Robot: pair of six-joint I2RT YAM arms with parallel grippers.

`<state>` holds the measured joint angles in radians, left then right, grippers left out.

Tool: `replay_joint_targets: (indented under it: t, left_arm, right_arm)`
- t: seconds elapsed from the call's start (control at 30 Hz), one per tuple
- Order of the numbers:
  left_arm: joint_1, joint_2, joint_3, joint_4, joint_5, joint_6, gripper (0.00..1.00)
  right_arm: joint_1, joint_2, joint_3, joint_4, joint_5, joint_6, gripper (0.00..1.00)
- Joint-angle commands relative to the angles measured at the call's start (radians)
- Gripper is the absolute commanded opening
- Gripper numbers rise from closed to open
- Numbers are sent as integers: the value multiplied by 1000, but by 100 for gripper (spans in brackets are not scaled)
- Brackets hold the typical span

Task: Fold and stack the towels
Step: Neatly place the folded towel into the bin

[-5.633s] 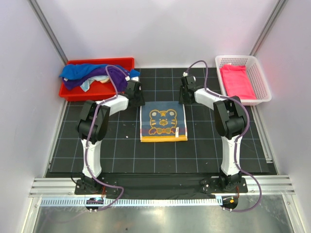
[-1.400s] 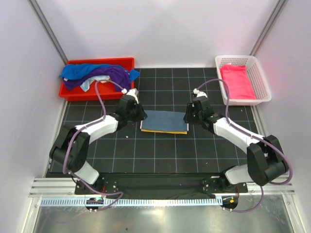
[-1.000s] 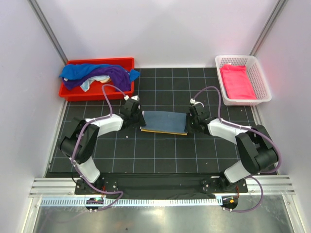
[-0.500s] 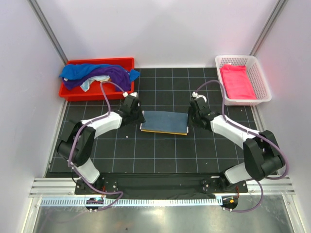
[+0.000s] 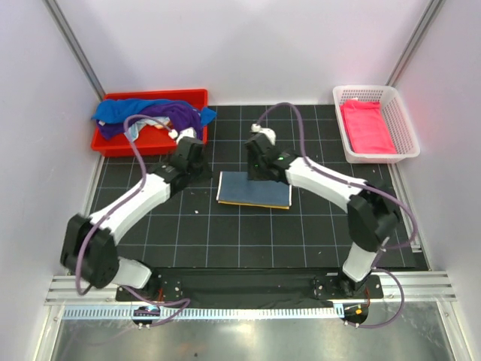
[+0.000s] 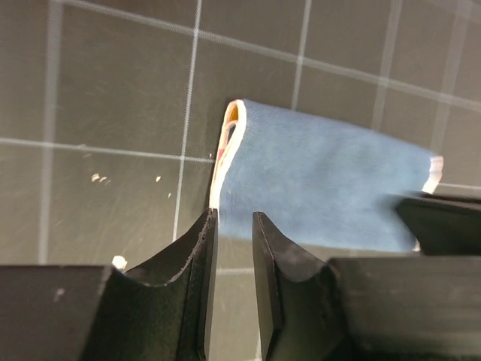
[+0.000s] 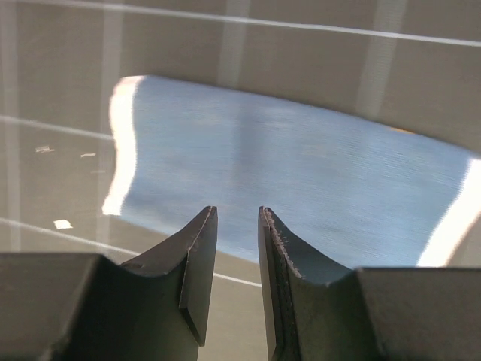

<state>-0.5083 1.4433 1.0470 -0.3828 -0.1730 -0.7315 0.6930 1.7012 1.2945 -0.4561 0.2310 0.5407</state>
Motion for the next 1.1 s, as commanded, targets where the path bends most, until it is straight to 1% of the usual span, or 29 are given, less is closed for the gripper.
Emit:
replay_joint_targets:
  t: [0.0, 0.07, 0.1, 0.17, 0.2, 0.27, 0.33, 0.4, 0.53, 0.73, 0.77, 0.9, 0.97, 1.07]
  left_arm:
    - [8, -194, 28, -138, -83, -42, 29]
    - [14, -268, 34, -180, -123, -42, 32]
    - [19, -329, 39, -229, -135, -40, 33]
    - [34, -394, 57, -266, -149, -36, 34]
    - [37, -443, 64, -281, -151, -28, 35]
    - [42, -477, 79, -321, -149, -19, 36]
    - [42, -510, 97, -352, -145, -5, 37]
    - [42, -527, 102, -366, -143, 6, 37]
    - [44, -554, 97, -376, -134, 36, 37]
    - [44, -558, 88, -383, -125, 63, 38]
    - [44, -558, 87, -383, -125, 67, 38]
    - [44, -560, 82, -381, -115, 72, 38]
    - [44, -560, 79, -383, -112, 75, 38]
    - [42, -560, 73, -383, -105, 73, 38]
  right_arm:
    - [103, 96, 162, -46, 85, 79, 35]
    - [144, 188, 254, -79, 108, 102, 36]
    - [157, 218, 285, -88, 113, 113, 35]
    - [192, 297, 342, -111, 142, 125, 38]
    - [204, 322, 397, -125, 157, 133, 39]
    - [226, 392, 449, -162, 186, 153, 42]
    - [232, 437, 512, -187, 208, 166, 43]
    - [243, 486, 563, -230, 252, 186, 46]
    - [247, 549, 612, -253, 275, 208, 51]
    - [250, 656, 713, -308, 301, 215, 53]
    - [249, 670, 741, -335, 307, 219, 53]
    - [252, 693, 746, -368, 346, 238, 53]
    - [252, 699, 740, -384, 360, 243, 51]
    - [252, 722, 738, -401, 340, 226, 47]
